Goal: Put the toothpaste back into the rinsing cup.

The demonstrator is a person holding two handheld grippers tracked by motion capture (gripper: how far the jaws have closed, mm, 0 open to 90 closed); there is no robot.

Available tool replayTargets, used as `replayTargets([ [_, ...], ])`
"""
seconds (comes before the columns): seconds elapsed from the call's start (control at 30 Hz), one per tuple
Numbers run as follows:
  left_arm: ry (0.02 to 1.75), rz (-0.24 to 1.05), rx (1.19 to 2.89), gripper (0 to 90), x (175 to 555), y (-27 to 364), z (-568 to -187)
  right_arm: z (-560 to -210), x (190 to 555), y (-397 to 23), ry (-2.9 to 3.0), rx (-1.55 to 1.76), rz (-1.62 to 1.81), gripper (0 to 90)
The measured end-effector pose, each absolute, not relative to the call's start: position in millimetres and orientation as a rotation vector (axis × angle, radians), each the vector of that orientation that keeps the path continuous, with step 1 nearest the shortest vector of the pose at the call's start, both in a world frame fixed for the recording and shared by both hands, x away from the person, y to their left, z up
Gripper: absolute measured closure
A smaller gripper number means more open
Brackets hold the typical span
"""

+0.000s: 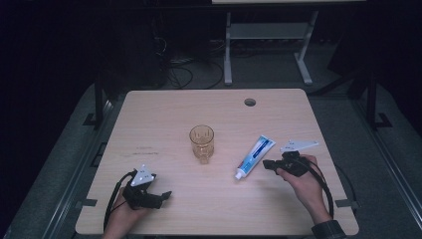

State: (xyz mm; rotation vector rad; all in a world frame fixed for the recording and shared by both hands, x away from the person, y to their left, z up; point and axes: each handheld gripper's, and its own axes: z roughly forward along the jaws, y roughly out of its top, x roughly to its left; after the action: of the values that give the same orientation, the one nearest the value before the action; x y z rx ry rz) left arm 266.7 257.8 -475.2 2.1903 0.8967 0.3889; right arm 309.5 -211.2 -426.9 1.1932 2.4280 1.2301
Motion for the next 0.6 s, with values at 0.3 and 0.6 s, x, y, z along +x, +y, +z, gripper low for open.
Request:
replayTargets([
  [0.3,0.897,0.389,2.190,13.2,266.6,257.8,-475.2,-427.1,322.3,-196.0,2.448,1.165,1.232,90.0],
  [0.6,0.896,0.389,2.190,13.2,266.5,257.8,-475.2,-431.1,334.8,-179.2,2.476,1.150,1.231,90.0],
])
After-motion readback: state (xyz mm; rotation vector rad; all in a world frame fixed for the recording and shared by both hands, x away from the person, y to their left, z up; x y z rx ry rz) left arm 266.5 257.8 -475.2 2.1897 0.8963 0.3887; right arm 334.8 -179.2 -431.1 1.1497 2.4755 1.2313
